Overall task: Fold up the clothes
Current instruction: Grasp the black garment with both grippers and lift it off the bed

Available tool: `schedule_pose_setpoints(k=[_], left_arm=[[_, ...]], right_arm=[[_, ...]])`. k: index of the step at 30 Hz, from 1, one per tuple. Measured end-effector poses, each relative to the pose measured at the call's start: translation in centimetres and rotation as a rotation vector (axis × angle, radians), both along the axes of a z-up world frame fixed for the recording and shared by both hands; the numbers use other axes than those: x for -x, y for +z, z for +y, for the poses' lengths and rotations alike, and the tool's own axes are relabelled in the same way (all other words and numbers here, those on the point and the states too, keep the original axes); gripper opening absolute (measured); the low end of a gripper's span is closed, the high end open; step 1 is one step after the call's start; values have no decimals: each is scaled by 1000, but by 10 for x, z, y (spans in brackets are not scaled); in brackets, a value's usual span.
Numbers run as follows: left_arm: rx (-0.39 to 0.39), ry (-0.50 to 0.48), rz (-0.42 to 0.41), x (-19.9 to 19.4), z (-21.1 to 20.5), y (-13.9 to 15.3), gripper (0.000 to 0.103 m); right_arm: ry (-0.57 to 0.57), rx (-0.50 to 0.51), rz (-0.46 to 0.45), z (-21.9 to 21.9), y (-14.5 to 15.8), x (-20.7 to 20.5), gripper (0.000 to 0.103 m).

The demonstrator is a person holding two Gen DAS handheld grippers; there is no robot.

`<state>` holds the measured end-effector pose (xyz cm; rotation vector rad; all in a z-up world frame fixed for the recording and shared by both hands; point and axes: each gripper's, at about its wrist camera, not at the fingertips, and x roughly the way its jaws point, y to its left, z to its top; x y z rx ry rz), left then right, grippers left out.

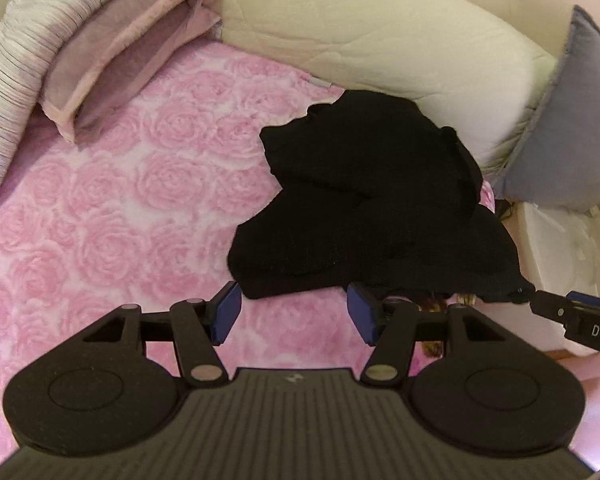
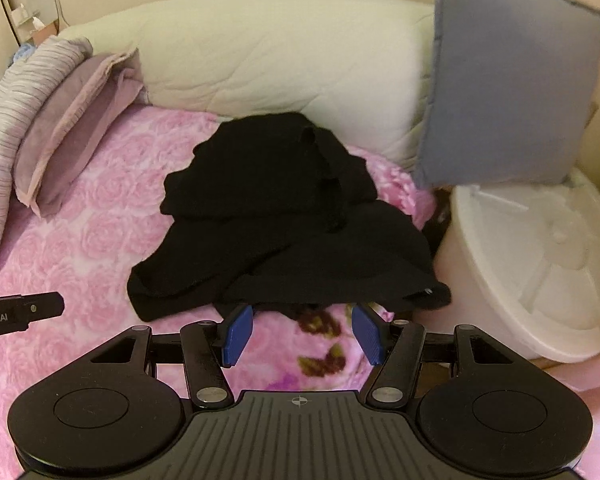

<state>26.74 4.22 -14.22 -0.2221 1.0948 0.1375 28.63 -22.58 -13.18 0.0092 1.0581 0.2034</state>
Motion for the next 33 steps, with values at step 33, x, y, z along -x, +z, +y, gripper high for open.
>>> schedule_pose_setpoints(k=[33], left_arm=[[322,532,267,-93,87,-215,60]], right_arm=[[-144,-5,93,-22,-131,-200,59]])
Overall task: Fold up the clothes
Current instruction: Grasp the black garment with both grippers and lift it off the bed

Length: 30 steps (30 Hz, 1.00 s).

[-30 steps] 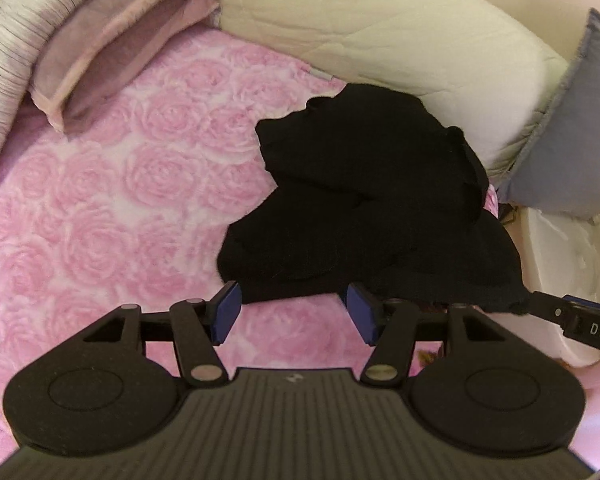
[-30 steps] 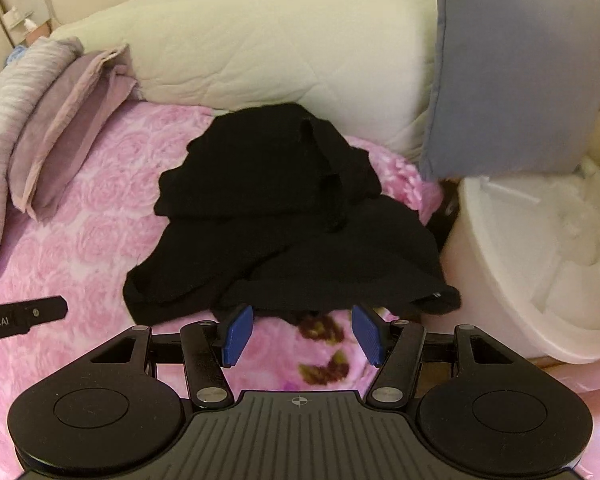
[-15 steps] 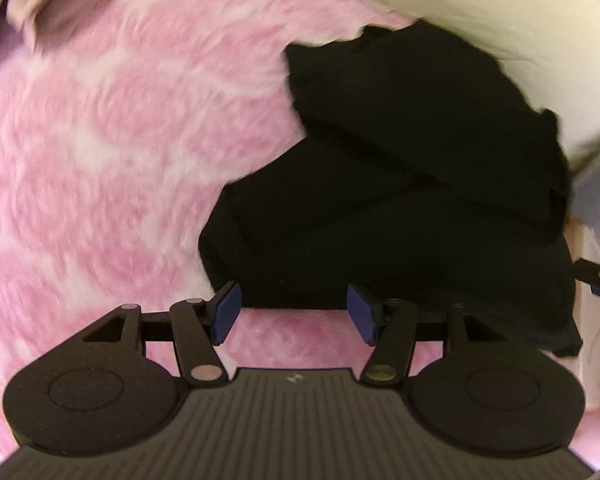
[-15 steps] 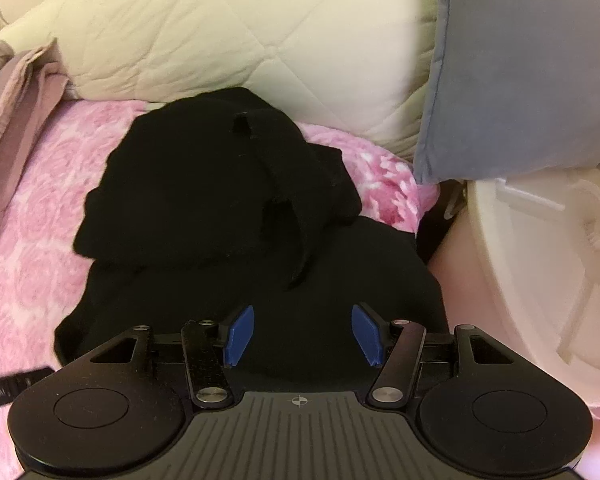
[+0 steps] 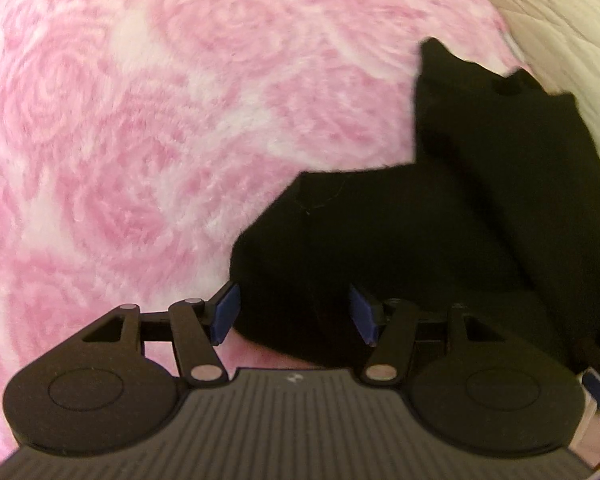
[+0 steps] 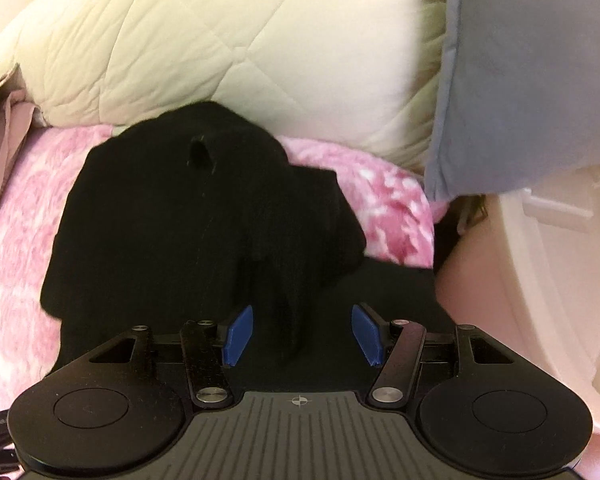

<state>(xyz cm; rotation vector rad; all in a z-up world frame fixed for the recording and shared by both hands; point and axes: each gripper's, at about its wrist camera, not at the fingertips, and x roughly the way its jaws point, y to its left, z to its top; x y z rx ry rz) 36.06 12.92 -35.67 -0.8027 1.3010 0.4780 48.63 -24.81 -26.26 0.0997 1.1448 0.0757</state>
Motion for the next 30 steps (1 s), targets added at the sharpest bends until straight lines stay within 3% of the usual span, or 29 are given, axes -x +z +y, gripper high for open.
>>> schedule_pose_setpoints(k=[3,5,7,8,9,10,14,19,25,30], left_arm=[[8,54,-1,-2,6,-14,64],[2,87,-19,-3,7,-15,52],[-17,76,-26,-4,7,-13,28],[-21,56,-26,-5,7,-11,23],[-21,37,-30,-4,7,-9,11],[-16,23,-46,-2,8,-5,8],[-53,-19,-153,17,10,33,7],[-167,-80,-328,45,9,108,7],[-254,4,-554,100,24,197,7],[-386,103,-738,175,44,279,6]], right_arm=[[6,16,-10,2,-12,-12,59],[7,7,-15,2,-19,-17,59],[9,-12,-19,1,-23,-19,37],[21,-48,-24,1,-22,-18,10],[23,-49,-37,2,-18,-17,5],[23,-39,-52,4,-14,-15,0],[66,-47,-151,10,26,-5,0],[151,-124,-286,31,95,14,0],[249,-278,-434,58,167,56,0],[380,-434,-600,88,235,107,0]])
